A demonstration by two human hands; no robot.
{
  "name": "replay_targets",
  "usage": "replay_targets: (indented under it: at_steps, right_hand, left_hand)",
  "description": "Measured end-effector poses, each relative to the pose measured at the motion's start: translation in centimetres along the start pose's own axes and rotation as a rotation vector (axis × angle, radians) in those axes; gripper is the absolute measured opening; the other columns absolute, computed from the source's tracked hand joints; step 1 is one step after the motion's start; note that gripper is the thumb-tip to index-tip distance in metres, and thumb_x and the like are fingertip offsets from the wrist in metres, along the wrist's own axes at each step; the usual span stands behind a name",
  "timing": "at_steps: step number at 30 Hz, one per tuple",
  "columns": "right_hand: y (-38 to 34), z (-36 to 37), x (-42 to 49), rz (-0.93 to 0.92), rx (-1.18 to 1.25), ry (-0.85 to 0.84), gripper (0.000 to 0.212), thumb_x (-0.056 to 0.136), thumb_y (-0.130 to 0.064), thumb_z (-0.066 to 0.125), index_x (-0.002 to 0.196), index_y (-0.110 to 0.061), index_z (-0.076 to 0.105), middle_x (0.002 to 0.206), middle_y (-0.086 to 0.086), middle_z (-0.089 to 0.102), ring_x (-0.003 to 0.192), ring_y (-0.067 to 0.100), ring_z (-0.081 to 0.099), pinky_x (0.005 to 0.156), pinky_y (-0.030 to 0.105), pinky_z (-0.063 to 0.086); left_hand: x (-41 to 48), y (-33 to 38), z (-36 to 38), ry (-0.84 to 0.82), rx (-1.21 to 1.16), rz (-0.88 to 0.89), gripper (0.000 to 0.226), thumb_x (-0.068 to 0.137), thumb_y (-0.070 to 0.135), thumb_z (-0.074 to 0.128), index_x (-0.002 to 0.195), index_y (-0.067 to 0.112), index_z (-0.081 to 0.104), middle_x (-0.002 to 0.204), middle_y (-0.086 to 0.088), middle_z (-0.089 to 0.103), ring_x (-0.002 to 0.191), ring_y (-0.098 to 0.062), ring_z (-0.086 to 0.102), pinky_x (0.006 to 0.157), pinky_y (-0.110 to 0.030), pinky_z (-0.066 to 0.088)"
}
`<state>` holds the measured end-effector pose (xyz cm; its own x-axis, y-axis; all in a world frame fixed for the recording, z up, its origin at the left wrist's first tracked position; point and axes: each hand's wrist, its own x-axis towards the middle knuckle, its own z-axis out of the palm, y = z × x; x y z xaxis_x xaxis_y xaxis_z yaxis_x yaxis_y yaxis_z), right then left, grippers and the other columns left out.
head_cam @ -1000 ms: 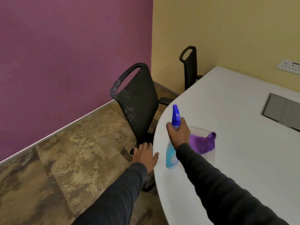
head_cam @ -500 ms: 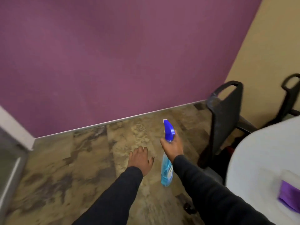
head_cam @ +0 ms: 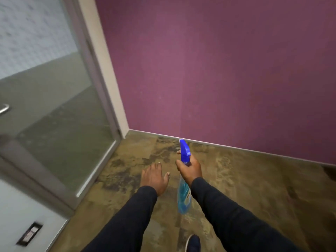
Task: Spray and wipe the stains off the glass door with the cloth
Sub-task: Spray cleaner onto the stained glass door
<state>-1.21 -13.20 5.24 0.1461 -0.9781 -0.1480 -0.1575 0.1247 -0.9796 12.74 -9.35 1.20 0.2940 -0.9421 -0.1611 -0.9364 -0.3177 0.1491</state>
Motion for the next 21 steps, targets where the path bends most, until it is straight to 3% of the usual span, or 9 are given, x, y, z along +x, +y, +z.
replay_targets:
  at_steps: [5,11,15,21]
  right_hand:
    - [-1.1,6.3,4.8,-0.026,-0.052,-0.172,0.023,0.083,-0.021,0.067,0.102,-0.035,0.067,0.085,-0.005,0.071,0.072,0.012,0.064,0.077,0.039,0.059]
    - [-4.0,12.4,12.0,-0.101,-0.161,-0.345,0.015,0.085,-0.017,0.067,0.094,-0.029,0.064,0.092,0.007,0.072,0.074,0.02,0.064,0.075,0.037,0.057]
    - [-5.7,16.0,17.1,-0.162,-0.221,-0.435,0.014,0.083,-0.023,0.069,0.095,-0.028,0.064,0.087,0.003,0.072,0.084,0.028,0.069,0.08,0.044,0.059]
    - [-8.3,21.8,22.4,-0.217,-0.253,-0.554,0.017,0.083,-0.023,0.07,0.1,-0.024,0.065,0.083,0.003,0.071,0.077,0.024,0.067,0.079,0.042,0.057]
  left_hand:
    - [3.1,-5.4,-1.1,0.004,-0.03,-0.159,0.065,0.099,0.056,0.031,0.15,0.016,0.034,0.15,-0.007,0.041,0.135,-0.026,0.04,0.111,-0.044,0.031]
    - [8.8,-9.7,-3.7,0.036,-0.062,-0.297,0.065,0.1,0.054,0.031,0.152,0.016,0.031,0.153,-0.009,0.037,0.138,-0.026,0.037,0.113,-0.043,0.027]
    - [13.0,-12.0,-5.6,0.066,-0.036,-0.378,0.062,0.099,0.055,0.03,0.147,0.017,0.036,0.146,-0.007,0.044,0.132,-0.025,0.042,0.108,-0.042,0.031]
    - [17.4,-16.0,-8.4,0.127,-0.026,-0.513,0.06,0.098,0.055,0.03,0.145,0.018,0.038,0.14,-0.007,0.047,0.128,-0.026,0.044,0.105,-0.043,0.035]
